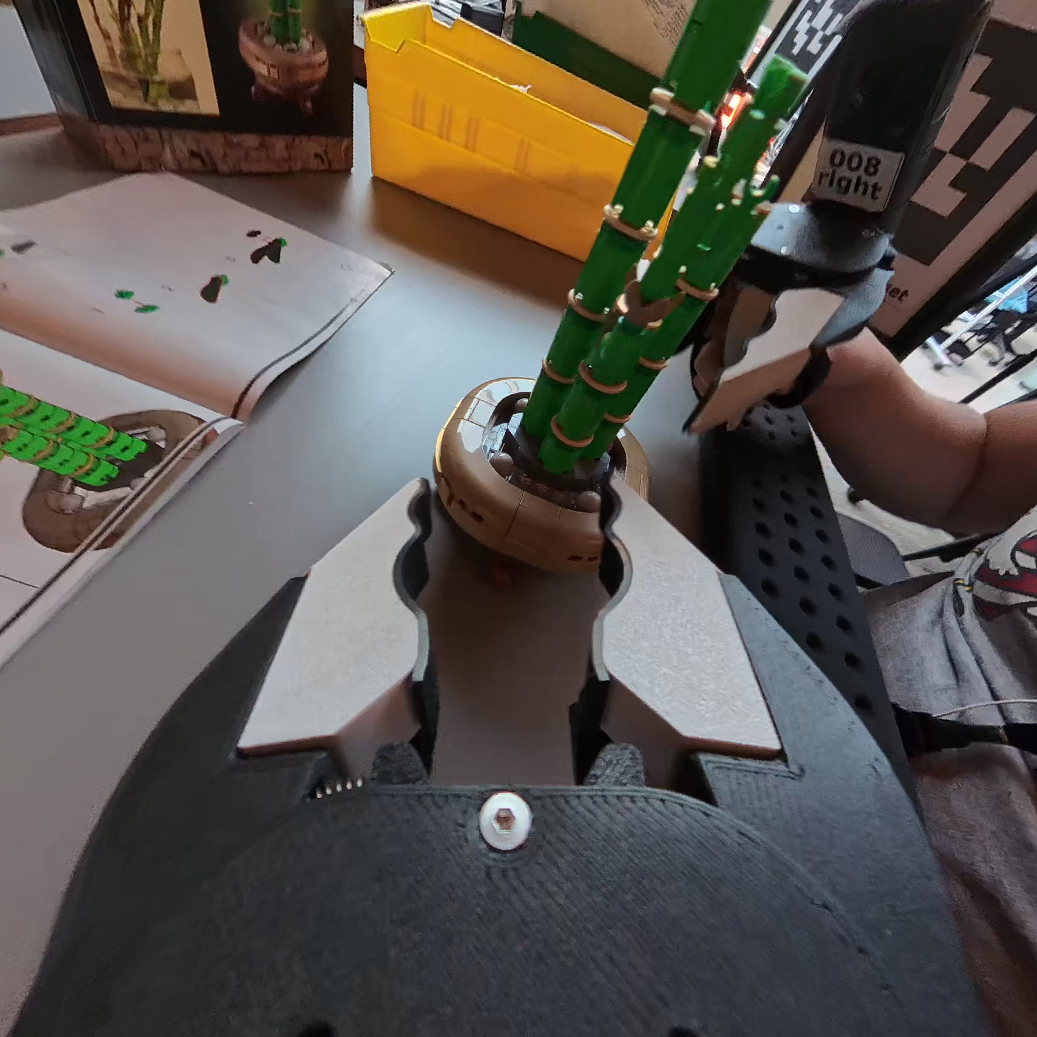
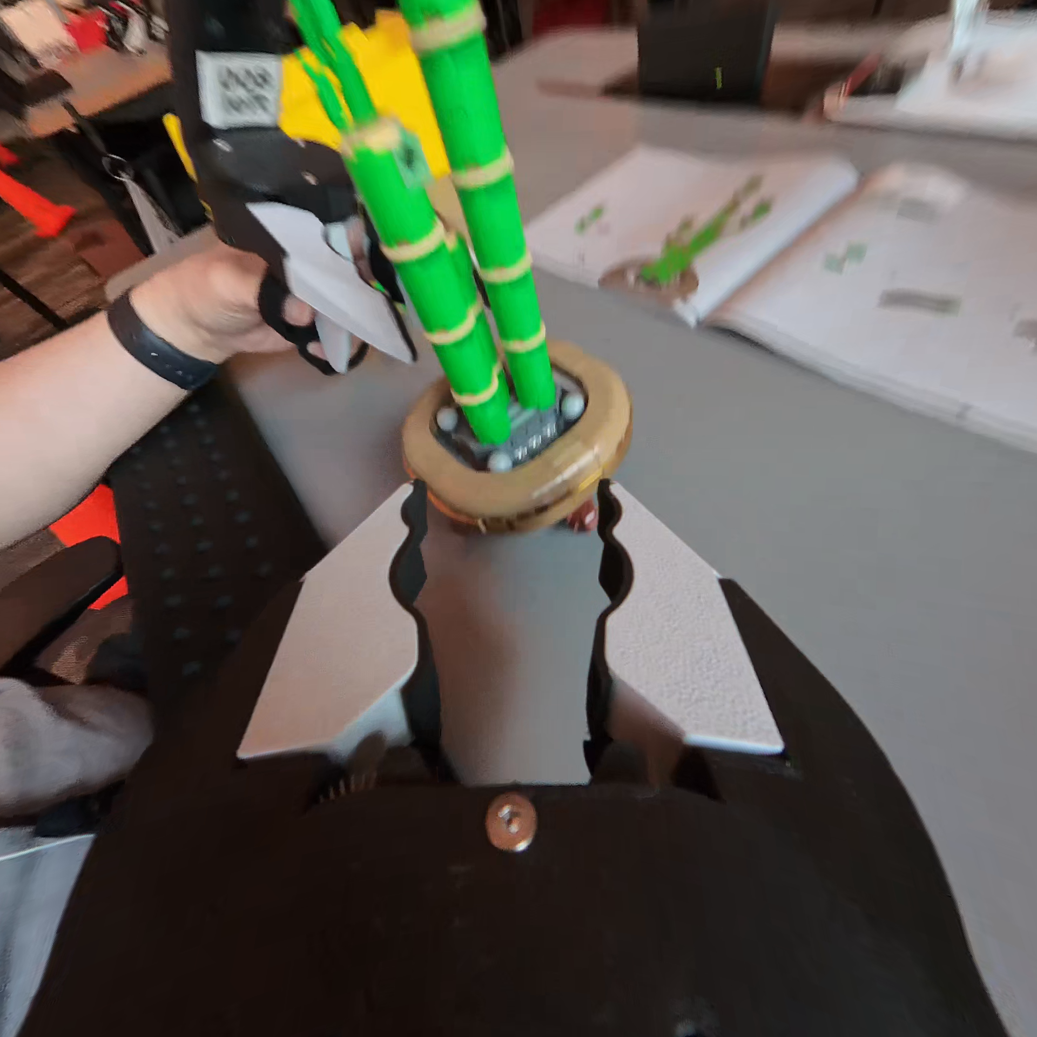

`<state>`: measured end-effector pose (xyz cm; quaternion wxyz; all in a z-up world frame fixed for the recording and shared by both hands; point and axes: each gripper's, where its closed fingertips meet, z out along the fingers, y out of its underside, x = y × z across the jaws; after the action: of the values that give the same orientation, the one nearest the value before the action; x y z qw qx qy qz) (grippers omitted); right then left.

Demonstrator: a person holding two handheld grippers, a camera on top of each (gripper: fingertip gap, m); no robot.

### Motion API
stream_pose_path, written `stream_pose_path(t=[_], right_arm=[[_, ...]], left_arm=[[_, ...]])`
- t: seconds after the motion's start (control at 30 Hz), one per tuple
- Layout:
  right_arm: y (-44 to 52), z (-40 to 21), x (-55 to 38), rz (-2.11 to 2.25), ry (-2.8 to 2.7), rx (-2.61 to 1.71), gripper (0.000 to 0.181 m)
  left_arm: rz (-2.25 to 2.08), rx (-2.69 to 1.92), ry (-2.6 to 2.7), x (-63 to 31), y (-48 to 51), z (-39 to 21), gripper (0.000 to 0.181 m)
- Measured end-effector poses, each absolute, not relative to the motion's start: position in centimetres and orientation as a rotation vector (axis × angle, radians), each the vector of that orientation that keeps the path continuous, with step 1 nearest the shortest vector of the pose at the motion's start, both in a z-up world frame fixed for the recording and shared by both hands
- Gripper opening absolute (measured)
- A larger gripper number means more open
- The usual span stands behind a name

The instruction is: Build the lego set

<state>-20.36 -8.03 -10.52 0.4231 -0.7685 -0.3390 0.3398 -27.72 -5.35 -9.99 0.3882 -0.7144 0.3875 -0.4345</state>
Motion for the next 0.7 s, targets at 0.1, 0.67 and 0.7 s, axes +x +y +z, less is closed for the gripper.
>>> stream_pose_path(t=[0.1, 0.67, 0.7], right_arm=[[-9.7, -12.2, -20.9, 0.927, -0.809, -2.074, 0.062], [-6.5, -12.5, -21.3, 0.942, -0.843, -2.085, 0.079], [-6.4, -12.4, -21.5, 0.951, -0.906, -2.048, 0.081]], left_arm=[[-1.11, -1.818, 1.013, -27.1, -5.6, -10.5, 0.073], [-1.005, -1.842, 1.05, -26.5, -9.6, -11.1, 0.066], [-1.025, -1.839, 1.06, -26.4, -10.2, -11.1, 0.059]])
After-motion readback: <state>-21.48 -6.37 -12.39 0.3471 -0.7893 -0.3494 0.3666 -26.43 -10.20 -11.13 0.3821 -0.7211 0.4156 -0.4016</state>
